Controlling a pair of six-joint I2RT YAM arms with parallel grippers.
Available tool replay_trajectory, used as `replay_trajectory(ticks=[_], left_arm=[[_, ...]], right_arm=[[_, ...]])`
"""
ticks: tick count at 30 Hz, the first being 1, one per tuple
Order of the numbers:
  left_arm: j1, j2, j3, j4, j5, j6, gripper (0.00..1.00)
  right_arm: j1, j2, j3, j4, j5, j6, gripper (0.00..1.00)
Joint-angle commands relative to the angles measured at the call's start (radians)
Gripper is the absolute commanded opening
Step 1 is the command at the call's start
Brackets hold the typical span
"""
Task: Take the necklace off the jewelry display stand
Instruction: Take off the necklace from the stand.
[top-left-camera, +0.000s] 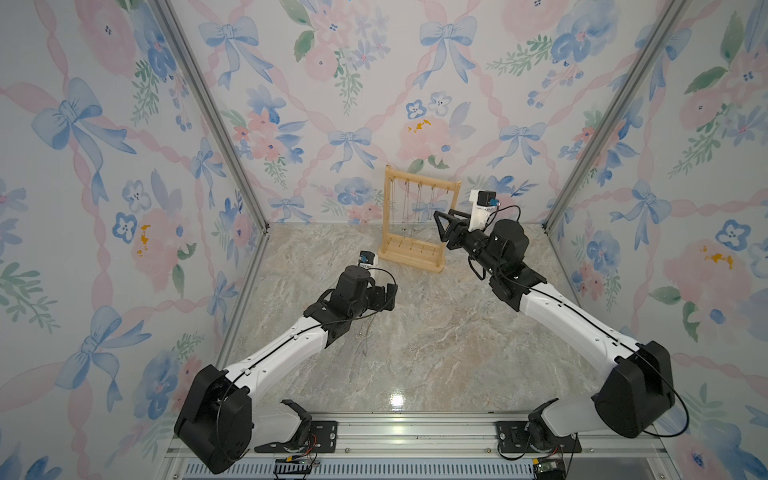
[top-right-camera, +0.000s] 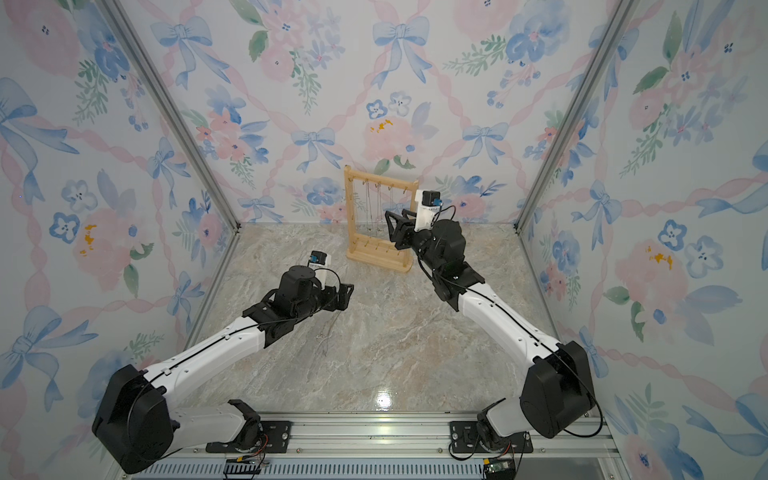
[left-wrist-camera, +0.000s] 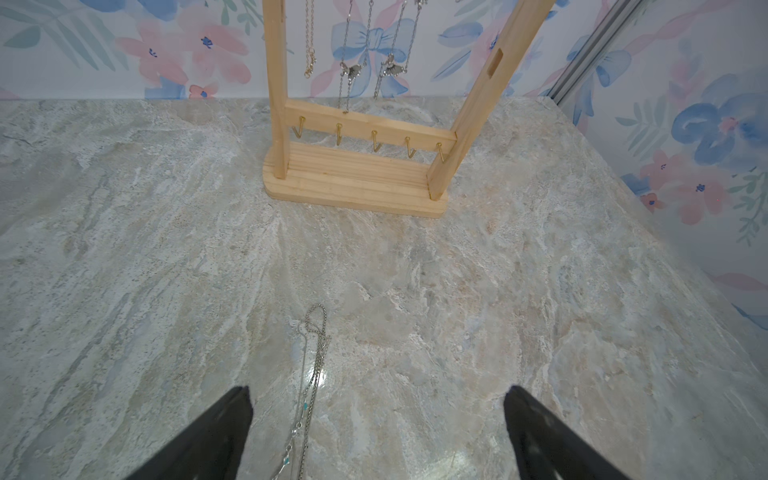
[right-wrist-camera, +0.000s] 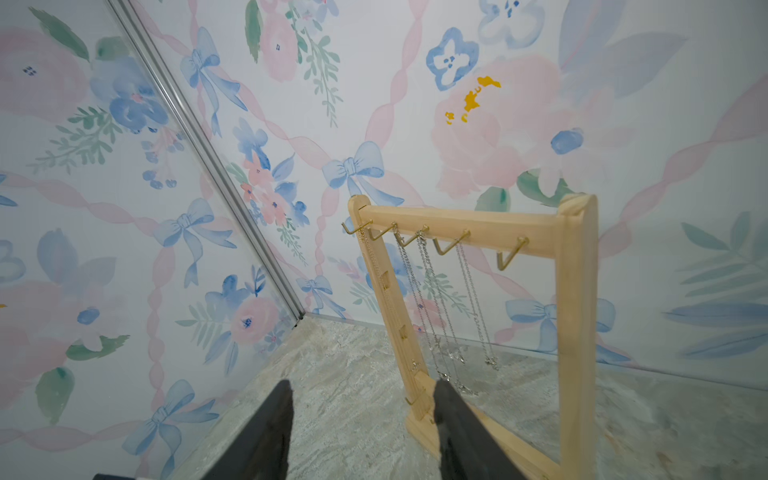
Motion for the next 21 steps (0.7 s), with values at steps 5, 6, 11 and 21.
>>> replay_trajectory(ticks=[5,6,11,21], left_arm=[[0.012,-0.049,-0.011,0.0,0.019,-0.025,0.98],[0.015,-0.051,-0.01,0.0,0.025,-0.029,0.98],[0.029,-0.051,-0.013,-0.001,0.04,-0.042,0.98],[0.05,-0.025,-0.008,0.0,0.095,-0.068,0.98]], right_arm=[[-0.001,0.196,0.438,-0.543,0.024,-0.075,0.56],[-0.003,0.232,0.508,-0.599,0.026,-0.082,0.56],[-0.013,0.307,0.638,-0.671,0.027,-0.088,0.53],[-0.024,0.29,0.352,-0.279,-0.024,-0.075,0.47]])
